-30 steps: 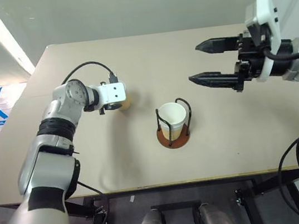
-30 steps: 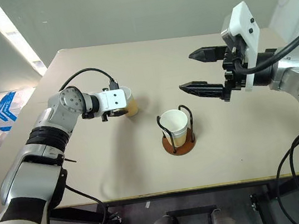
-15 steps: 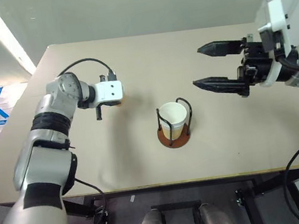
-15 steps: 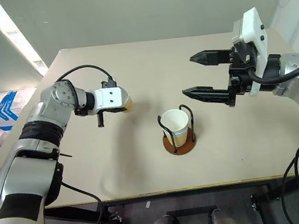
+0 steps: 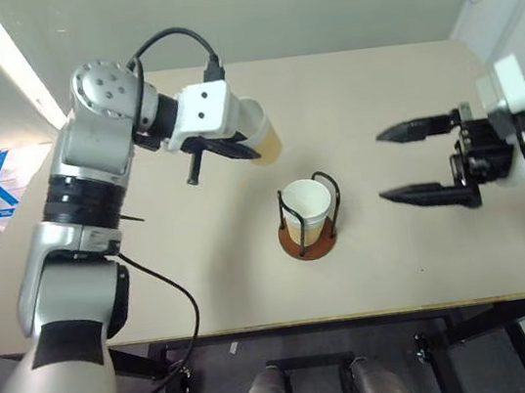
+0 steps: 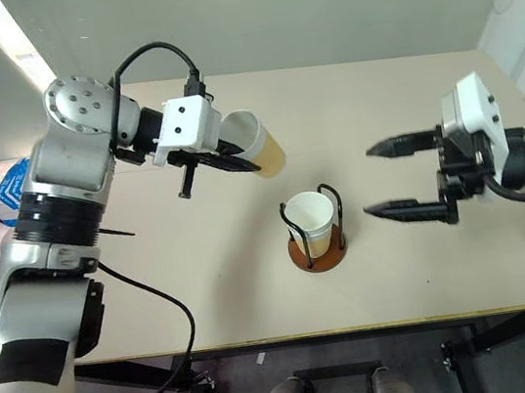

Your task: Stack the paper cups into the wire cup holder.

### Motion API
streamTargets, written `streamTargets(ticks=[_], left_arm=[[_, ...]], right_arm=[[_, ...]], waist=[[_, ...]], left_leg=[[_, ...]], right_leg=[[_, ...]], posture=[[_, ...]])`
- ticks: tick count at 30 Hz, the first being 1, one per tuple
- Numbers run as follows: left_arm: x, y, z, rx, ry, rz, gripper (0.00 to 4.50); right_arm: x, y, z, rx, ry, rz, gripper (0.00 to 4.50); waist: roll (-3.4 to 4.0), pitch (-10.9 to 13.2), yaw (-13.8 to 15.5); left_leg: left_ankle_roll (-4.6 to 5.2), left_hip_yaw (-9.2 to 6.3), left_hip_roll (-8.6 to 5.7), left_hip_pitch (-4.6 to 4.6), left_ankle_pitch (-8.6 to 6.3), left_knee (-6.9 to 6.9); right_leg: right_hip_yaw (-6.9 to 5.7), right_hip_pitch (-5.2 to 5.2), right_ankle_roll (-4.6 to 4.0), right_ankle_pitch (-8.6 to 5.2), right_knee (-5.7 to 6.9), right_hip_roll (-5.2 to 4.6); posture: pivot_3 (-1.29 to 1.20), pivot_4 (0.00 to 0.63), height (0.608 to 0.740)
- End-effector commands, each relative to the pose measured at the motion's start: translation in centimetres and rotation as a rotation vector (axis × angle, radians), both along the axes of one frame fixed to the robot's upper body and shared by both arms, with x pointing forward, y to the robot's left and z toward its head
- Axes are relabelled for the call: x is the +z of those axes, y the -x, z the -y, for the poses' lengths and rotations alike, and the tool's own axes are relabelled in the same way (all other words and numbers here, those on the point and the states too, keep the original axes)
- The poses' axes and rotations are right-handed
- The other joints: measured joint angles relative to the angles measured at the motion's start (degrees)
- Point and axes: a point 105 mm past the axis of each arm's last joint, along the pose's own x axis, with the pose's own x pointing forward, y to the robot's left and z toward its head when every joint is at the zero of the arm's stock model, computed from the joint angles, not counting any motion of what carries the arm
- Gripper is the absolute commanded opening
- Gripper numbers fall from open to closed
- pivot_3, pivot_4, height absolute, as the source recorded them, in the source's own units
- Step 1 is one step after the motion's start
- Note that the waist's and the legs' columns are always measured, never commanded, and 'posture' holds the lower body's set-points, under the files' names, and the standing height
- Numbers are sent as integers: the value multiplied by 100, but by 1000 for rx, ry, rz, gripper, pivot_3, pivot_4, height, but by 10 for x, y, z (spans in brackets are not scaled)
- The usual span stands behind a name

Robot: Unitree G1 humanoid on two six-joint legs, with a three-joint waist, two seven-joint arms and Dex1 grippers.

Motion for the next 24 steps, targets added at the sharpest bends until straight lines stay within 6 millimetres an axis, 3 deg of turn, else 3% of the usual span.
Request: streamTargets(ticks=[1, 7, 12, 16, 24], left_arm=[[16, 16, 13, -94, -3, 1, 62], [24, 27, 33, -174, 30, -40, 62], [17, 29, 43, -206, 21, -67, 62], [4, 33, 52, -241, -5, -116, 62], [-22, 33, 52, -256, -85, -158, 62]], right_arm=[[14, 16, 3, 20, 6, 71, 4355], [11, 19, 2, -3, 0, 67, 4355], [11, 18, 2, -33, -14, 79, 4355], [11, 18, 3, -52, -15, 82, 4355], [10, 16, 3, -77, -24, 85, 4355]], waist=[[0, 0, 6], [0, 0, 3], [1, 0, 4], [1, 0, 7], [1, 0, 10]], left_leg=[[0, 0, 0, 4, 0, 1], [5, -3, -1, 7, -2, 32], [15, -2, -3, 10, -8, 60], [18, -2, -4, 6, -10, 66], [26, -2, -4, -1, -17, 64]], right_leg=[[0, 5, -1, -5, 0, 0], [3, 21, -19, -12, 0, 0], [8, 37, -18, -12, -1, 0], [9, 38, -13, -10, -2, 0], [9, 39, 38, 17, -24, 0]], posture=[[0, 150, 740], [0, 150, 740], [0, 150, 740], [0, 150, 740], [0, 150, 740]])
